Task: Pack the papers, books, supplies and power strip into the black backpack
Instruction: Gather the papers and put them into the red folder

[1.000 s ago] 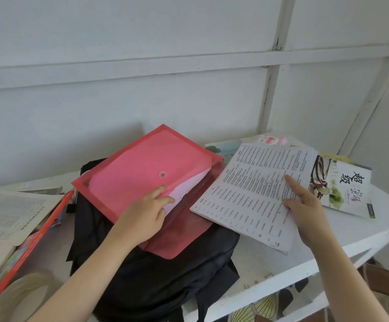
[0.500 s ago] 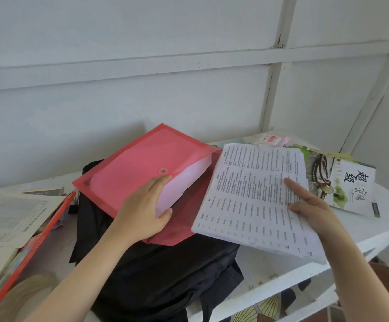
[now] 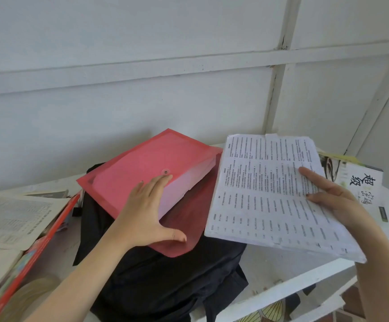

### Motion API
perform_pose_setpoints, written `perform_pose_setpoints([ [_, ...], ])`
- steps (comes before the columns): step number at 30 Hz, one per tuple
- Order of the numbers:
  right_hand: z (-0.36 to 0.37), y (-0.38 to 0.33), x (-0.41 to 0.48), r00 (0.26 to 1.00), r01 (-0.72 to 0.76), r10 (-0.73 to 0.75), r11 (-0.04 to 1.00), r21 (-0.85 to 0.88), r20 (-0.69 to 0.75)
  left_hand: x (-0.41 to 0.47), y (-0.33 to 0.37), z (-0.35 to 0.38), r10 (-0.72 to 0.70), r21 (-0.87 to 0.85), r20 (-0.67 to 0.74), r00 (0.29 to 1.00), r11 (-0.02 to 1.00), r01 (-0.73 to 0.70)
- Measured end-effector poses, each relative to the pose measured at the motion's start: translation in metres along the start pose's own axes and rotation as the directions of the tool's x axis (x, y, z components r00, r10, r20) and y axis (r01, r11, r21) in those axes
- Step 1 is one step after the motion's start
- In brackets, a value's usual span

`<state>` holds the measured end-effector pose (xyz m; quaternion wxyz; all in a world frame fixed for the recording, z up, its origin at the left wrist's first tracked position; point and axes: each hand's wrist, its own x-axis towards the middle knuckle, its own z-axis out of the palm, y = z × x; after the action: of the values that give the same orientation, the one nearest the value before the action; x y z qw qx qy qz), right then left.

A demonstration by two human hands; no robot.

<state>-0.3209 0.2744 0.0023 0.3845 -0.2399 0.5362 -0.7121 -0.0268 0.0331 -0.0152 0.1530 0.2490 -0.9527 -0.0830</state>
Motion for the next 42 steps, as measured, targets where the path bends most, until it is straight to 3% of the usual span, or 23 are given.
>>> perform_pose_setpoints([
  [5,-0.014,-0.014,0.009,0.996,-0.014,0.015,1.000,-0.018,0.084,-0.006,-0.002,0.007,-0.031,0.161,0.041,0.999,0.987,0.024],
  [7,-0.013,-0.019,0.011,0.987,-0.027,0.047,0.991,-0.133,0.151,-0.005,0.001,0.008,-0.049,0.184,0.031,0.998,0.982,0.043],
  [9,-0.012,-0.018,0.016,0.971,-0.060,0.101,0.980,-0.189,0.215,-0.002,0.003,0.007,-0.065,0.214,0.021,0.998,0.975,0.059],
  [12,-0.005,-0.014,0.022,0.936,-0.199,0.232,0.969,-0.144,0.266,0.005,0.006,0.008,-0.082,0.244,0.005,0.997,0.967,0.078],
  [15,-0.001,-0.010,0.024,0.922,-0.170,0.248,0.949,-0.265,0.297,0.011,0.009,0.008,-0.116,0.250,0.000,0.993,0.962,0.112],
  [21,0.002,-0.008,0.035,0.939,-0.143,0.250,0.909,-0.392,0.236,0.020,0.016,0.008,-0.165,0.258,-0.009,0.986,0.953,0.161],
  [28,0.018,-0.011,0.036,0.946,-0.126,0.210,0.940,-0.316,0.248,0.024,0.018,0.012,-0.148,0.291,-0.004,0.989,0.946,0.143],
  [33,0.029,-0.014,0.042,0.944,-0.133,0.243,0.900,-0.414,0.225,0.020,0.021,0.009,-0.105,0.282,-0.006,0.994,0.954,0.103],
  [38,0.043,-0.016,0.049,0.961,-0.135,0.240,0.841,-0.524,0.137,0.015,0.026,0.006,-0.066,0.280,0.039,0.997,0.959,0.053],
  [42,0.061,-0.014,0.049,0.980,-0.149,0.192,0.870,-0.471,0.044,0.008,0.030,0.000,-0.033,0.310,0.090,0.995,0.951,0.003],
])
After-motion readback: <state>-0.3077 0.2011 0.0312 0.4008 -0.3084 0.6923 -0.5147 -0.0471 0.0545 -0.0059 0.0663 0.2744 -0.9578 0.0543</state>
